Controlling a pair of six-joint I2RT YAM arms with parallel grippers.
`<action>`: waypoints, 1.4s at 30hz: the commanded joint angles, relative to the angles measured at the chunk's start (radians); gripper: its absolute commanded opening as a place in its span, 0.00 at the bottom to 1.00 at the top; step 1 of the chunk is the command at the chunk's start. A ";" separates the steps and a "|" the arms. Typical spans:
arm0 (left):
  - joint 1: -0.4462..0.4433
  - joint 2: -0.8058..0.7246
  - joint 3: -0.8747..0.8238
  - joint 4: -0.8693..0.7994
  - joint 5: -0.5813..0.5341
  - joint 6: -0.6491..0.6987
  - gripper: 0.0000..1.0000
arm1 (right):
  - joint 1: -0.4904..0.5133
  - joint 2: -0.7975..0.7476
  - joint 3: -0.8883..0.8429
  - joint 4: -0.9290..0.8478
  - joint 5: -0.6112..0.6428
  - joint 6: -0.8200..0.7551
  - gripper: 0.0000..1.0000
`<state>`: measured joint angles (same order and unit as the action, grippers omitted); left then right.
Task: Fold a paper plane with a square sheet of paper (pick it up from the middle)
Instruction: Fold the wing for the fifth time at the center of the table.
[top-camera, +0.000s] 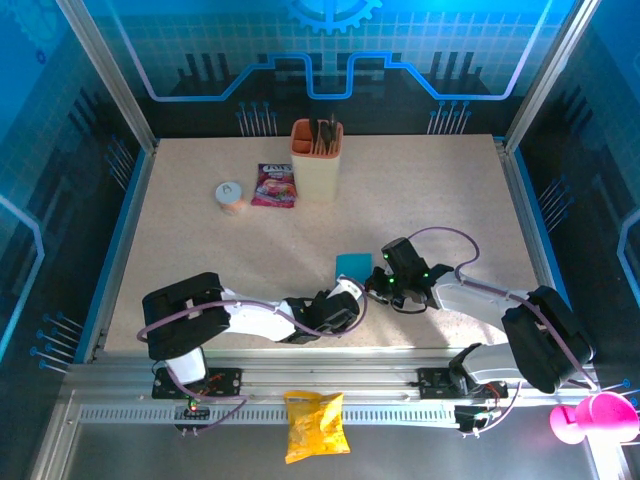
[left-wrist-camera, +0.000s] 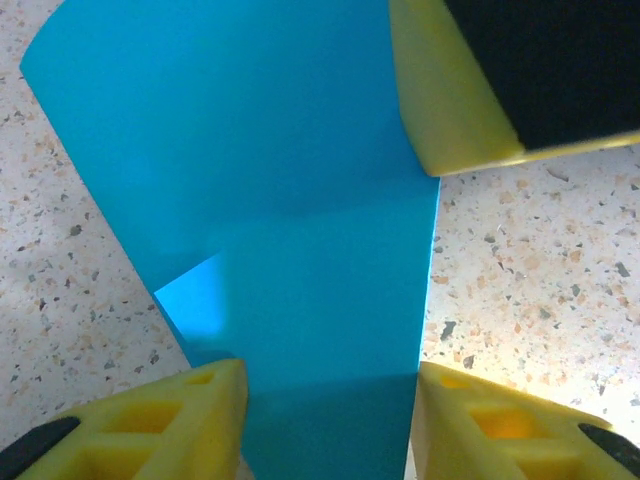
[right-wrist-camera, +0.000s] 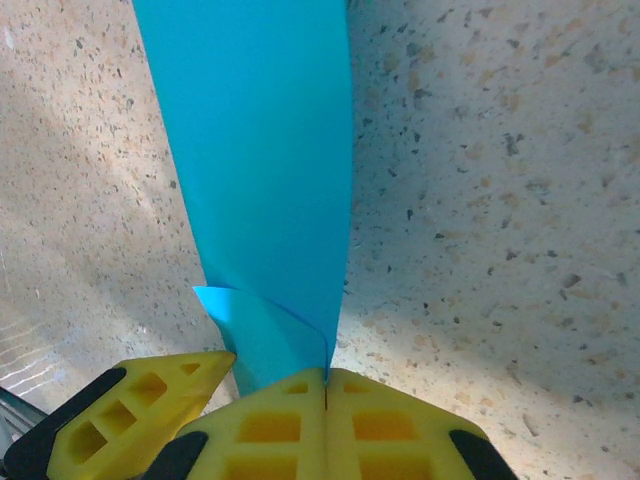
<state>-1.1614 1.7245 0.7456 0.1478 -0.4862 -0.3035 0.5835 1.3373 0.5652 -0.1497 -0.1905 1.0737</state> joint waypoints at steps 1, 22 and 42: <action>-0.005 0.015 0.011 0.008 -0.030 0.021 0.43 | 0.013 -0.004 0.015 -0.025 0.002 0.011 0.00; 0.011 -0.050 -0.111 0.121 0.075 0.035 0.14 | -0.171 -0.171 0.154 -0.326 0.018 -0.227 0.22; 0.061 -0.122 -0.201 0.207 0.238 0.001 0.05 | -0.060 0.387 0.438 -0.208 -0.311 -0.509 0.00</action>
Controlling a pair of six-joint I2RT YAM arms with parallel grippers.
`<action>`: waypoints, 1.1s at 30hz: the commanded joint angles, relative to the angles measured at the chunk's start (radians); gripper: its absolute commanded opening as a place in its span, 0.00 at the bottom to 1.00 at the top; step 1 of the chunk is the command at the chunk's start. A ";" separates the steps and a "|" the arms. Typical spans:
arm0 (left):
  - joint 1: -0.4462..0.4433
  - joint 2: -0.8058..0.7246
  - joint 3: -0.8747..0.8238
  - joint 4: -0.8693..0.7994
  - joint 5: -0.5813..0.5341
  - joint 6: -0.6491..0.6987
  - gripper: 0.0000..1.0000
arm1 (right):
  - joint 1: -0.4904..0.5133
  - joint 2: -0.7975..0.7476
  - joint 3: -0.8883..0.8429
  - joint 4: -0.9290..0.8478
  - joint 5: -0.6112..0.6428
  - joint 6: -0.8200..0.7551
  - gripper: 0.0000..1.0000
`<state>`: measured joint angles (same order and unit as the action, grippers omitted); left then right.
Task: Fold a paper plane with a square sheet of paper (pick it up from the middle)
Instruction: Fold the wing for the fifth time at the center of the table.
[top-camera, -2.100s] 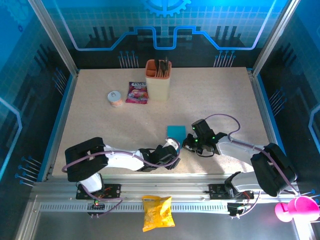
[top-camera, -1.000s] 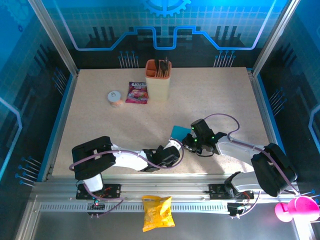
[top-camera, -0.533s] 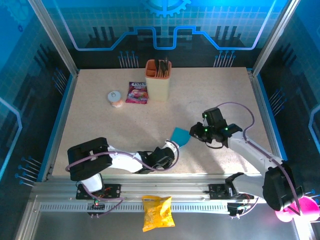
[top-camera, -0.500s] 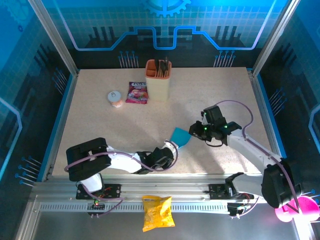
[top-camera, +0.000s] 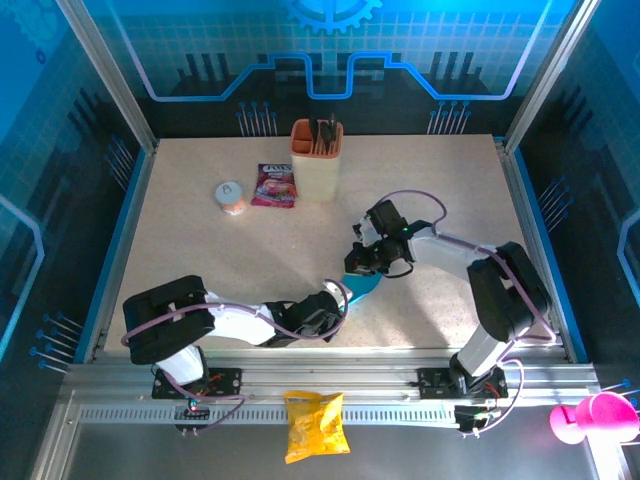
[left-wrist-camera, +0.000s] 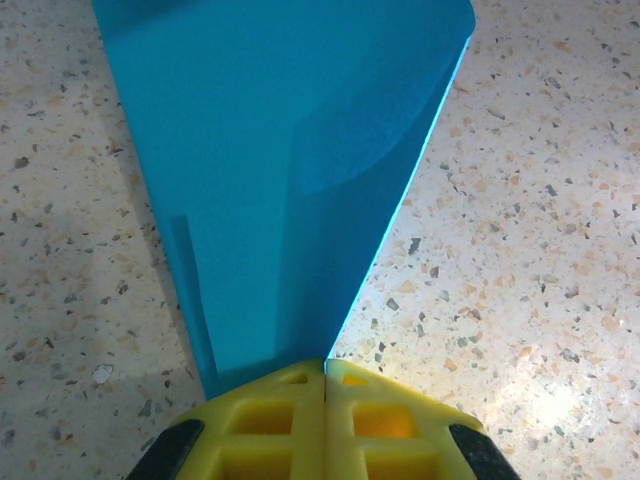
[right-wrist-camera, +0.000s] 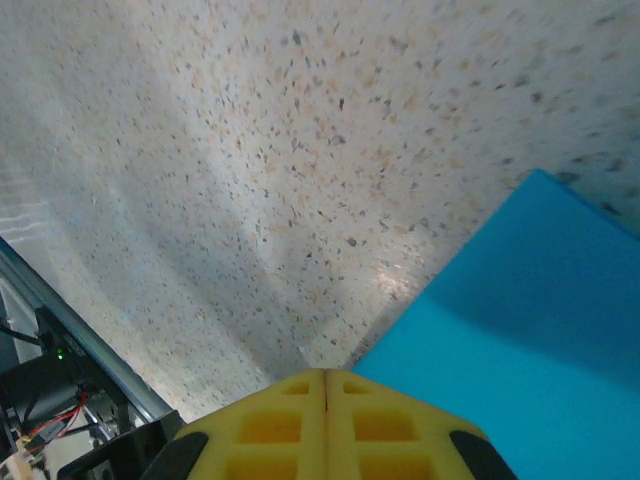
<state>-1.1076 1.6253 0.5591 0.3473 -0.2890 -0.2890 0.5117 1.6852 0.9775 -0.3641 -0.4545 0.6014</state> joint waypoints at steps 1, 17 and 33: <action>0.010 -0.024 -0.017 0.007 0.044 -0.015 0.05 | 0.012 0.054 0.026 0.012 -0.047 -0.036 0.00; 0.059 -0.061 -0.002 -0.043 0.108 0.003 0.00 | 0.010 0.198 0.004 0.040 -0.004 -0.040 0.00; 0.116 -0.039 0.012 -0.062 0.166 0.039 0.00 | 0.010 0.221 -0.033 0.063 0.006 -0.032 0.00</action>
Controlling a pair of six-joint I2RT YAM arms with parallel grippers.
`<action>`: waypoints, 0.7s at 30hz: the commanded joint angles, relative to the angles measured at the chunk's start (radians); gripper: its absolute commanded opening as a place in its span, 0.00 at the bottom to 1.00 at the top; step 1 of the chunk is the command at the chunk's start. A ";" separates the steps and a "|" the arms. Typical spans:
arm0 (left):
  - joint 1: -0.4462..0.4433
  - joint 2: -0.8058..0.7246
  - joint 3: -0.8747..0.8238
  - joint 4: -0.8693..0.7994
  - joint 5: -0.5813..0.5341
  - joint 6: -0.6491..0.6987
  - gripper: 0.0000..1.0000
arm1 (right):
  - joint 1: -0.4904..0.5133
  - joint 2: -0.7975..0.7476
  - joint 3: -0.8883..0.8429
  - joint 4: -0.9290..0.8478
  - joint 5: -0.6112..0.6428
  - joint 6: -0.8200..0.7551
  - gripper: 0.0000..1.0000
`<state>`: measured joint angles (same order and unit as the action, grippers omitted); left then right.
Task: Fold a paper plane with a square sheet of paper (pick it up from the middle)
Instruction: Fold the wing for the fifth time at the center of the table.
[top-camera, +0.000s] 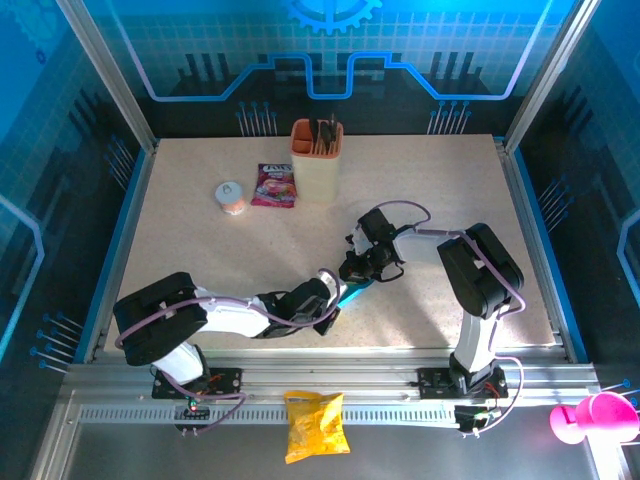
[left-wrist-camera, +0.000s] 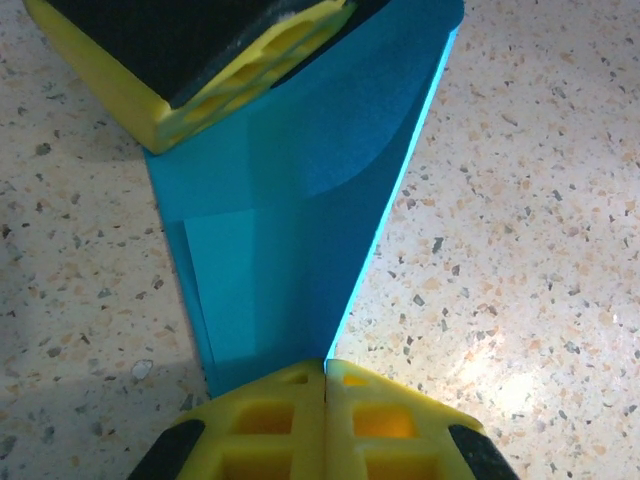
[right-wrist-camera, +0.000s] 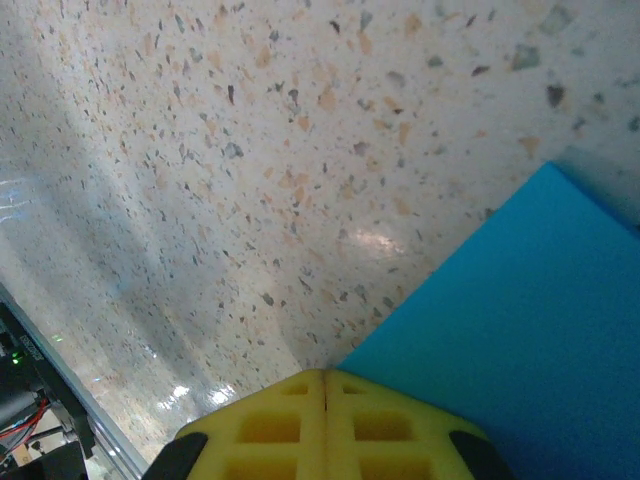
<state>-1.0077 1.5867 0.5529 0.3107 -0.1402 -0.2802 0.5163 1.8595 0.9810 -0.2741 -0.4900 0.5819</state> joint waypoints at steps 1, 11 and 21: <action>0.019 -0.001 0.019 -0.026 0.020 0.034 0.00 | 0.005 0.049 -0.038 -0.027 0.042 -0.014 0.00; 0.048 0.004 0.032 -0.038 0.044 0.055 0.00 | 0.005 0.061 -0.055 -0.020 0.047 -0.017 0.00; 0.055 -0.027 0.041 -0.055 0.054 0.069 0.00 | 0.005 0.074 -0.056 -0.027 0.056 -0.028 0.00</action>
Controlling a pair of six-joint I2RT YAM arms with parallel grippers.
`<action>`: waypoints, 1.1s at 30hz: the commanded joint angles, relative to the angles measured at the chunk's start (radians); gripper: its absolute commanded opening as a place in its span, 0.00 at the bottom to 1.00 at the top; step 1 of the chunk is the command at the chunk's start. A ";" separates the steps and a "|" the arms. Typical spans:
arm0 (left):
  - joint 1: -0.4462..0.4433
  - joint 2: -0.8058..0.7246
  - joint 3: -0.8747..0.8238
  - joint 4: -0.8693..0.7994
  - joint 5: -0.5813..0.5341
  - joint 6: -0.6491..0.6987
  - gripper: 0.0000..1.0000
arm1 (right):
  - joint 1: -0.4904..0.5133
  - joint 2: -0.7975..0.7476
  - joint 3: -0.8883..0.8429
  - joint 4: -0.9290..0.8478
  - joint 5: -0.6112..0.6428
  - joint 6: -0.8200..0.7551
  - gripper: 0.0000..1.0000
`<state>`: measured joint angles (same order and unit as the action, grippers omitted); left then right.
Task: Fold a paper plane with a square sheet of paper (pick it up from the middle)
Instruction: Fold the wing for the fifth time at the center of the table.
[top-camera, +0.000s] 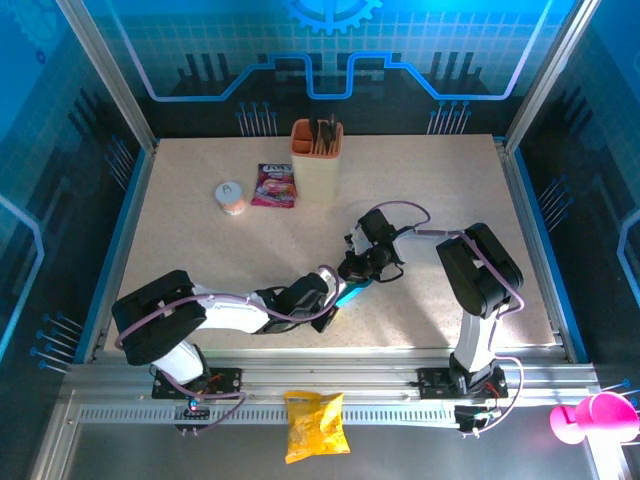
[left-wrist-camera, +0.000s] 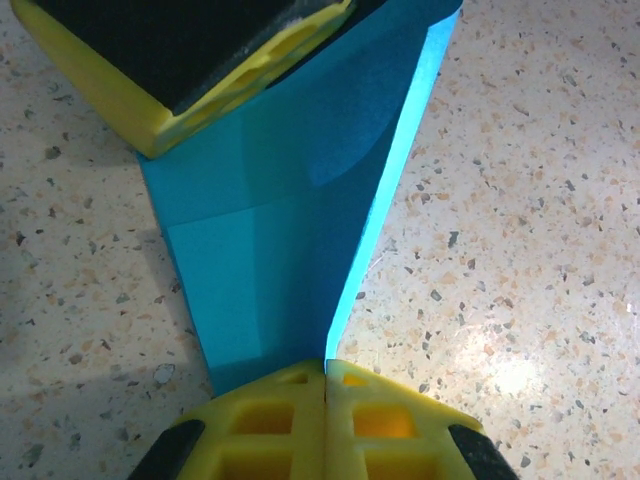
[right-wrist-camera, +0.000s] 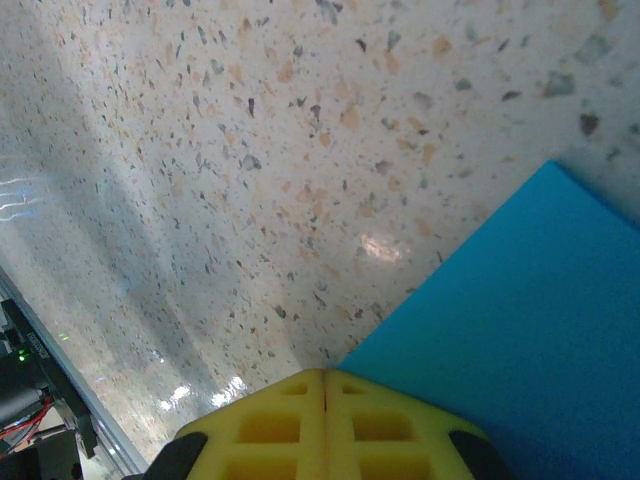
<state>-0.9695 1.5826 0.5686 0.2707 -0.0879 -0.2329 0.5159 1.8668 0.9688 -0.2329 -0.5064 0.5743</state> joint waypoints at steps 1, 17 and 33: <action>0.021 -0.023 0.024 -0.016 0.002 0.023 0.00 | 0.006 0.069 -0.044 -0.069 0.072 -0.021 0.00; 0.060 0.009 -0.008 0.019 0.030 0.006 0.00 | 0.006 0.086 -0.035 -0.078 0.071 -0.027 0.00; 0.059 0.011 -0.101 0.126 0.072 -0.093 0.00 | -0.039 -0.079 0.145 -0.165 -0.014 0.009 0.00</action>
<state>-0.9188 1.5867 0.4995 0.4068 -0.0429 -0.2947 0.4973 1.8606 1.0779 -0.3538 -0.5026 0.5716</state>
